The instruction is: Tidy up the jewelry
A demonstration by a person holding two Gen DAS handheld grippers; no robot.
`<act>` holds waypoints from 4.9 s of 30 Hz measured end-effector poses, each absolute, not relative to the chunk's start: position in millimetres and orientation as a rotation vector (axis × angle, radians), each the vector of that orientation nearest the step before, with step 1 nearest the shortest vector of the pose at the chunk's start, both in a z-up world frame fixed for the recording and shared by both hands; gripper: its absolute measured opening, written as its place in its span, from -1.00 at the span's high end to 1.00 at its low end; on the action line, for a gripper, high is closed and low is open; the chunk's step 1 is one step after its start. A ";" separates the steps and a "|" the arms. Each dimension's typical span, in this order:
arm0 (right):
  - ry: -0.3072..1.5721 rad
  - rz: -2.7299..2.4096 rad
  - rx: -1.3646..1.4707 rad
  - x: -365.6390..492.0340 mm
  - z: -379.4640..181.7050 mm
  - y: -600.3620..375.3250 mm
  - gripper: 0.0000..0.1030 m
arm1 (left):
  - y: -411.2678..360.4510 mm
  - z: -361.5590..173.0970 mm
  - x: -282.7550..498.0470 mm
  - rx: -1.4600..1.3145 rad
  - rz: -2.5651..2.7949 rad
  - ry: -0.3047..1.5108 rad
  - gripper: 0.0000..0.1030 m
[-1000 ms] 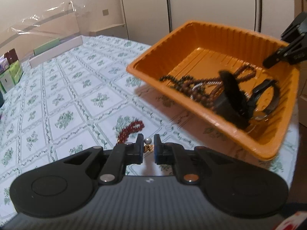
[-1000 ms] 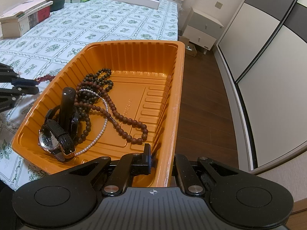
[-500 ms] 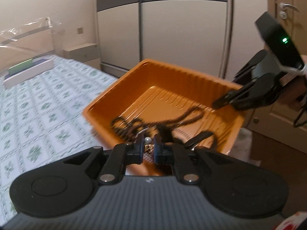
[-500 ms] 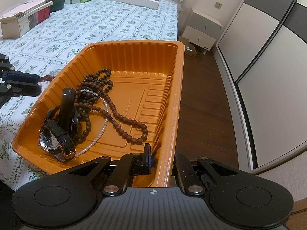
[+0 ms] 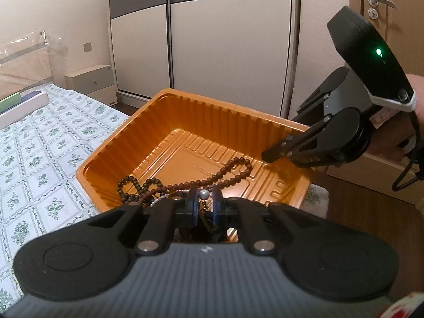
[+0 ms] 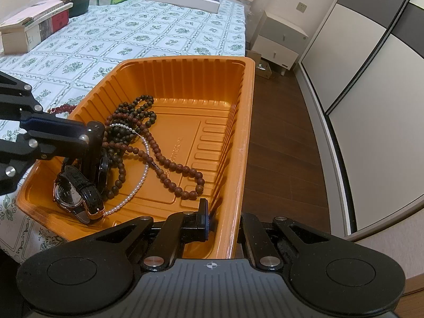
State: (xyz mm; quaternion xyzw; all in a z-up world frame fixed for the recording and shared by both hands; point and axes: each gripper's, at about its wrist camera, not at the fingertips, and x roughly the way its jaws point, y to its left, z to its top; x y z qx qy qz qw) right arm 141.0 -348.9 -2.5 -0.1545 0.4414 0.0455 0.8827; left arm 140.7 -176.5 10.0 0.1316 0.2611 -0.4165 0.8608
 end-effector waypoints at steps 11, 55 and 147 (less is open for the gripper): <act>0.918 0.095 -0.320 140.9 -1.7 -348.1 0.90 | -162.9 7.0 136.5 0.271 -0.840 0.529 0.45; 0.919 0.095 -0.320 139.8 -1.3 -349.4 0.90 | 5.2 -45.7 171.5 0.223 -0.343 0.649 0.44; 0.922 0.095 -0.311 139.7 -1.9 -352.0 0.90 | -62.0 -50.1 200.0 0.218 -0.515 0.688 0.48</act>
